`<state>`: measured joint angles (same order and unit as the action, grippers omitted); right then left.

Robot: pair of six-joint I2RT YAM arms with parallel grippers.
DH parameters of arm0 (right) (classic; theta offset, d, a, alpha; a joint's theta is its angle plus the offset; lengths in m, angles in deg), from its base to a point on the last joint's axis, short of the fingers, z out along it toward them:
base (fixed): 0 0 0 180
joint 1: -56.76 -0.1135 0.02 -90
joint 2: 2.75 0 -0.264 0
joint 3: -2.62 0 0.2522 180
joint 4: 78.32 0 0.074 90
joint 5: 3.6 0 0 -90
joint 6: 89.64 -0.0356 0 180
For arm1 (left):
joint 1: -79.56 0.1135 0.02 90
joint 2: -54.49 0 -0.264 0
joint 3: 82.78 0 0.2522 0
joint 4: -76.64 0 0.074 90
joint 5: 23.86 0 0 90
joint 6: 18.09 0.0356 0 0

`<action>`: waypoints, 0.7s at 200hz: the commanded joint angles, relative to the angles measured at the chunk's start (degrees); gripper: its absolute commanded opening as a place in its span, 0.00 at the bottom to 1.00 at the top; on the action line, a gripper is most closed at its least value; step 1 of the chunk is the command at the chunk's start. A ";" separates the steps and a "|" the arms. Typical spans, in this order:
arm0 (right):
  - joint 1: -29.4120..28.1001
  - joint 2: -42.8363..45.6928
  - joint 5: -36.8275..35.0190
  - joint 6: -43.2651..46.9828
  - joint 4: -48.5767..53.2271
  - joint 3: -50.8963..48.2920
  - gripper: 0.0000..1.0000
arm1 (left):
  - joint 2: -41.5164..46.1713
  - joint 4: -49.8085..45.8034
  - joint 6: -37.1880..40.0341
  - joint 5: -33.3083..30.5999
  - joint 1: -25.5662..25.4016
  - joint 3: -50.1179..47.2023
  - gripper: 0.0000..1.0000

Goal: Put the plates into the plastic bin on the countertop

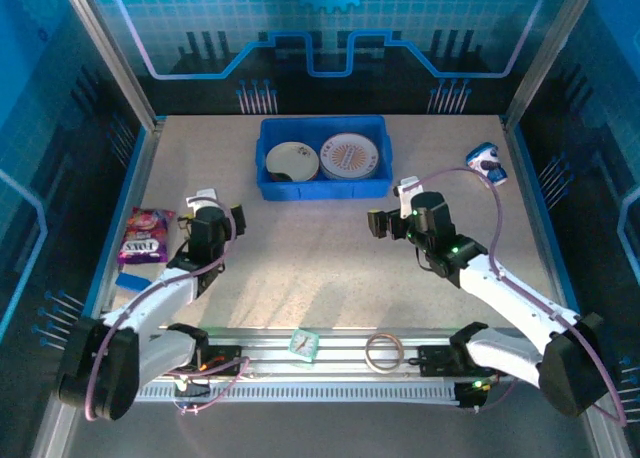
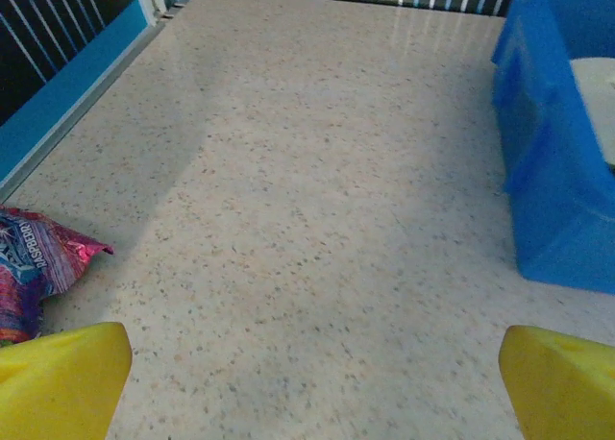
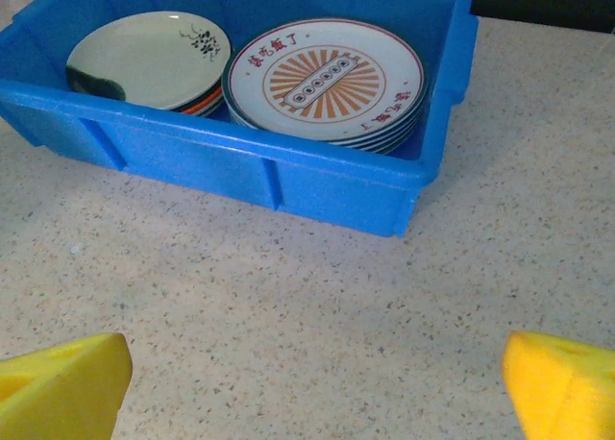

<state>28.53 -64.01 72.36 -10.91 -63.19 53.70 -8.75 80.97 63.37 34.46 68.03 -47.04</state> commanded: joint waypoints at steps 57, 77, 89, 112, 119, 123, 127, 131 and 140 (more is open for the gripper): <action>6.22 6.24 -20.46 12.75 -14.72 -11.58 1.00 | -23.53 56.48 6.23 14.53 9.53 -12.09 0.99; 10.97 4.12 -19.95 12.36 -23.31 -14.84 1.00 | -29.79 61.70 9.17 18.63 9.02 -11.02 0.99; 12.18 0.21 -19.46 13.41 -32.59 -17.40 1.00 | -26.91 55.38 7.42 16.43 9.05 -10.47 0.99; 13.78 -10.52 -18.08 15.85 -45.90 -17.95 1.00 | -26.25 48.25 7.27 15.65 9.07 -6.83 0.99; 14.16 -14.74 -17.75 16.35 -50.93 -17.85 1.00 | -25.99 45.37 7.13 15.20 9.07 -5.37 0.99; 14.57 -16.91 -17.89 14.78 -51.95 -17.57 1.00 | -26.19 44.54 7.46 15.37 9.05 -4.78 0.99; 15.19 -18.57 -16.82 13.94 -53.89 -17.63 0.99 | -26.14 43.68 7.56 15.73 9.07 -4.24 0.99; 15.83 -21.56 -15.07 13.54 -56.11 -17.86 1.00 | -26.03 42.56 7.58 15.95 8.99 -3.77 0.99; 16.37 -26.11 -13.94 15.31 -63.45 -18.50 1.00 | -26.09 41.16 7.54 15.98 8.98 -2.99 0.99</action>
<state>42.65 -80.79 55.71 2.60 -104.28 36.28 -36.07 126.71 69.54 49.04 76.99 -53.18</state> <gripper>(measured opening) 0.996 0.994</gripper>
